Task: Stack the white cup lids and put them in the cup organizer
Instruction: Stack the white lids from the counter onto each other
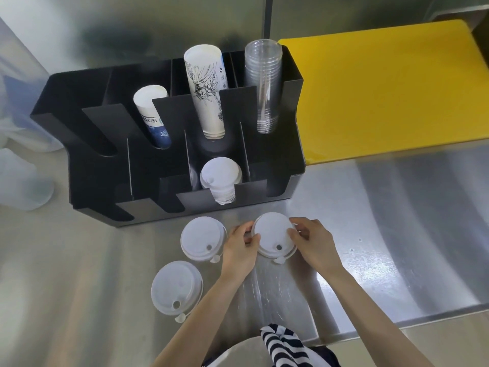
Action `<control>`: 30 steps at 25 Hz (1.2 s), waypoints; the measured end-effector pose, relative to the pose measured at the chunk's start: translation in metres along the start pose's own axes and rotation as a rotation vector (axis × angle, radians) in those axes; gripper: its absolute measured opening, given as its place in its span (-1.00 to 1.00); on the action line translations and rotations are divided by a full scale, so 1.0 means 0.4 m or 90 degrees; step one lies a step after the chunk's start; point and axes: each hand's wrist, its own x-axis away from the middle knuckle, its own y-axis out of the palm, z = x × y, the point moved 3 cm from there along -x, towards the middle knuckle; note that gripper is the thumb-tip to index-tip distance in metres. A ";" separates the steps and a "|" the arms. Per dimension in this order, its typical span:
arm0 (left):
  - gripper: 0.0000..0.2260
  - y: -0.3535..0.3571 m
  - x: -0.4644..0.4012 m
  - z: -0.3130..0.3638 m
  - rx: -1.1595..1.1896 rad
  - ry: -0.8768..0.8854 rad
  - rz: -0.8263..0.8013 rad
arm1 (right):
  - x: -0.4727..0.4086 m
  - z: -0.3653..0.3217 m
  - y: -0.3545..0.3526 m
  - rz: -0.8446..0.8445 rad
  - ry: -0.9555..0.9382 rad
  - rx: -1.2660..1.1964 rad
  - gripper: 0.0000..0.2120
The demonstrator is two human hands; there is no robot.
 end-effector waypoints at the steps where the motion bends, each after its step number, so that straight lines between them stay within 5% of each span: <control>1: -0.73 -0.004 0.001 0.000 -0.008 0.007 0.004 | 0.004 0.000 0.003 0.000 0.000 -0.003 -0.72; 9: -0.60 -0.060 0.029 -0.009 -0.292 0.124 0.025 | 0.037 -0.060 0.038 0.029 -0.082 0.106 -0.62; 15: -0.32 -0.172 0.037 -0.080 -0.446 0.119 0.127 | 0.048 -0.178 0.148 -0.101 -0.204 0.087 -0.62; 22: -0.23 -0.217 0.019 -0.120 -0.380 0.025 0.094 | 0.032 -0.220 0.256 -0.216 -0.170 0.153 -0.57; 30: -0.32 -0.227 0.035 -0.093 -0.290 0.066 0.074 | 0.034 -0.213 0.227 -0.153 -0.135 0.065 -0.64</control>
